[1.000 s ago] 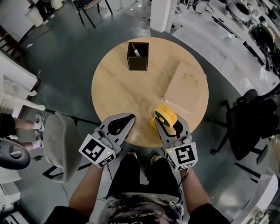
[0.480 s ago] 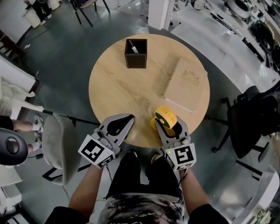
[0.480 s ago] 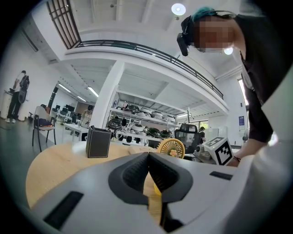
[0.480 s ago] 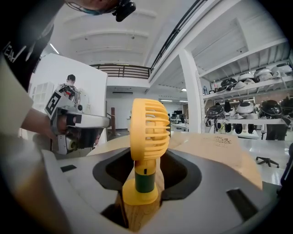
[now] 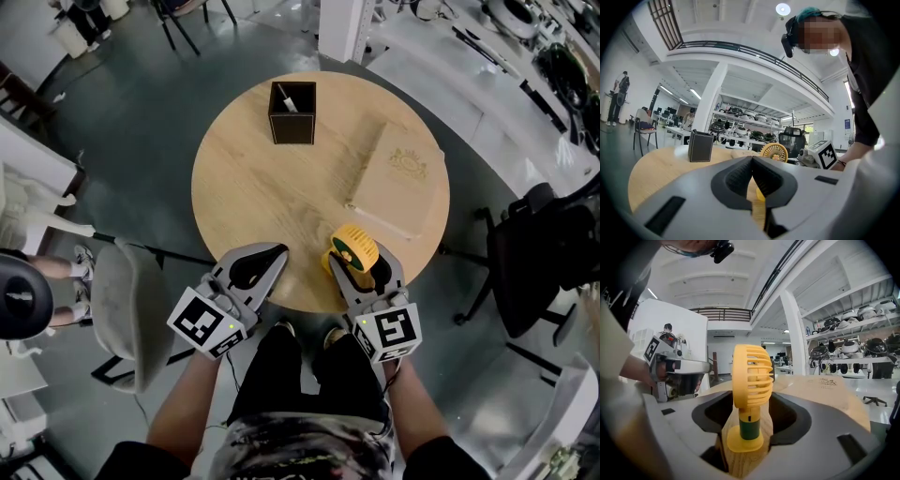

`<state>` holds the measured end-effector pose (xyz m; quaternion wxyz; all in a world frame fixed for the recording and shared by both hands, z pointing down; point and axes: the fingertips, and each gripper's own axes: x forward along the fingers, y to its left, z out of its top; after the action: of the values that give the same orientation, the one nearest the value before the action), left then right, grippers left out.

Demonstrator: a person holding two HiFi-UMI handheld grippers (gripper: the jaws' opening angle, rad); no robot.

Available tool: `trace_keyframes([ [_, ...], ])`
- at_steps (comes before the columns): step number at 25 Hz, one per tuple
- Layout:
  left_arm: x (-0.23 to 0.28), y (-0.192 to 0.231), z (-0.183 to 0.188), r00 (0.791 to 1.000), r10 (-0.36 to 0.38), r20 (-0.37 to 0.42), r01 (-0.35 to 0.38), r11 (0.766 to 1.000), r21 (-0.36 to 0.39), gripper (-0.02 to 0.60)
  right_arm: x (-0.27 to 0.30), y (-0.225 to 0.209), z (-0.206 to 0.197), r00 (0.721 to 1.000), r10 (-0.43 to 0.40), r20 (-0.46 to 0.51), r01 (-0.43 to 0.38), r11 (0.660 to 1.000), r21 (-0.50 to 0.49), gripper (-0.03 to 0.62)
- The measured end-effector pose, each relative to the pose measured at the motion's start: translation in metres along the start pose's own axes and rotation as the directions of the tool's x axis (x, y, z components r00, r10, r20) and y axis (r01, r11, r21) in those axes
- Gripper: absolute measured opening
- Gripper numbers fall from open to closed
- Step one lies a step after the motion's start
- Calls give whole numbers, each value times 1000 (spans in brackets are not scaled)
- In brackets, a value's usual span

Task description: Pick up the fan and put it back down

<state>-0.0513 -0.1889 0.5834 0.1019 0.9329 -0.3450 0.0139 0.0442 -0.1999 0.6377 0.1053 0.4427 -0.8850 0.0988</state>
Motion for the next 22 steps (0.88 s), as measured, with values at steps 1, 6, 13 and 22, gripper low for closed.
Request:
trace_keyframes([
  [1, 0, 0, 0, 1000, 0, 0, 0, 1000, 0, 17, 0, 1, 1, 1000, 7, 0, -7, 1000, 1, 249],
  [6, 0, -4, 3, 1000, 1, 2, -1, 1000, 4, 17, -1, 4, 2, 999, 36, 4, -36, 999, 28, 398],
  [13, -4, -6, 5, 1000, 15, 4, -15, 1000, 7, 17, -2, 12, 1, 997, 74, -2, -73, 996, 43, 588],
  [22, -8, -19, 33, 1000, 20, -1, -20, 1000, 8, 17, -20, 12, 33, 998, 64, -2, -64, 998, 19, 588],
])
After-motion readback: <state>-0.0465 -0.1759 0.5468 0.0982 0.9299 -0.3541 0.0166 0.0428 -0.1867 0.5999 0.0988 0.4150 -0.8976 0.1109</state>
